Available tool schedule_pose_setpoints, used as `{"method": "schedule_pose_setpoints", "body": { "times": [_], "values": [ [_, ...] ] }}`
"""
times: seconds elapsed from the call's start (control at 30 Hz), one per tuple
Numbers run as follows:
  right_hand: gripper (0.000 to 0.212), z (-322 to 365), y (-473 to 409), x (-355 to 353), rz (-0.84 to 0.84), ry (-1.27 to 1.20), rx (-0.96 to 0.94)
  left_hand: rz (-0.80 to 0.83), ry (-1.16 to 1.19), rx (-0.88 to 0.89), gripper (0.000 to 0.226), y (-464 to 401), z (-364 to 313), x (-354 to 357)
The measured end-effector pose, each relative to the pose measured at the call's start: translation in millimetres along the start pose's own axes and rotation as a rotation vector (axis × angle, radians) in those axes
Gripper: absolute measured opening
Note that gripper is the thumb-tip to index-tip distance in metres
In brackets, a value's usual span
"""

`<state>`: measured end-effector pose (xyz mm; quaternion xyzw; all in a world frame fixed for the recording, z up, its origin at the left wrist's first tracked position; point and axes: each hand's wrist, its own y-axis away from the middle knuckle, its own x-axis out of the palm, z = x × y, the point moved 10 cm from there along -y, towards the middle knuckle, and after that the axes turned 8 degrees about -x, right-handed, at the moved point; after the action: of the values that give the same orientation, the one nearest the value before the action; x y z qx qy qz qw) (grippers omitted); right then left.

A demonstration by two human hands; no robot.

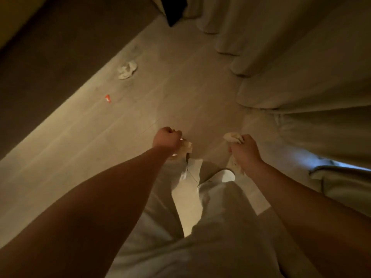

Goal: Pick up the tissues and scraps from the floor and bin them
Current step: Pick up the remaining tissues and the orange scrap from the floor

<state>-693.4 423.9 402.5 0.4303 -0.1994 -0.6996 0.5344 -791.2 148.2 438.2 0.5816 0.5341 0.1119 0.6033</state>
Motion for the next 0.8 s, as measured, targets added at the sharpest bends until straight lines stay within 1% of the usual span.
{"method": "schedule_pose_setpoints", "body": {
  "times": [0.07, 0.17, 0.23, 0.27, 0.33, 0.4, 0.47, 0.6, 0.73, 0.8],
  "values": [
    [0.035, 43.5, 33.4, -0.1, 0.016, 0.032, -0.062, -0.028, 0.099, -0.027, 0.013, 29.7, 12.5, -45.9],
    [0.035, 97.9, 67.1, 24.2, 0.043, 0.041, -0.123, -0.039, 0.276, -0.072, 0.023, 46.8, 40.9, -107.0],
    [0.03, 124.8, 76.0, 41.8, 0.041, 0.031, -0.158, -0.005, 0.388, -0.1, 0.033, 45.7, 54.4, -130.3],
    [0.028, 143.5, 80.9, 57.5, 0.047, 0.039, -0.173, 0.014, 0.449, -0.118, 0.034, 43.4, 62.4, -149.3],
    [0.026, 175.2, 90.8, 87.7, 0.05, 0.076, -0.183, 0.017, 0.487, -0.126, 0.023, 36.1, 78.8, -189.4],
    [0.023, 206.1, 97.1, 114.1, 0.047, 0.108, -0.201, -0.004, 0.528, -0.128, 0.018, 23.7, 94.6, -231.0],
    [0.023, 234.0, 100.8, 140.4, 0.043, 0.126, -0.208, -0.021, 0.579, -0.148, 0.017, 9.3, 110.0, -268.7],
    [0.014, 287.9, 104.5, 191.7, 0.064, 0.136, -0.219, -0.049, 0.62, -0.183, 0.024, -22.7, 129.5, -328.2],
    [0.009, 338.9, 98.9, 238.3, 0.142, 0.195, -0.292, -0.045, 0.666, -0.218, 0.024, -51.7, 134.2, -363.2],
    [0.013, 360.2, 87.5, 255.0, 0.152, 0.256, -0.335, -0.042, 0.685, -0.248, 0.024, -67.2, 133.8, -370.5]
  ]
}}
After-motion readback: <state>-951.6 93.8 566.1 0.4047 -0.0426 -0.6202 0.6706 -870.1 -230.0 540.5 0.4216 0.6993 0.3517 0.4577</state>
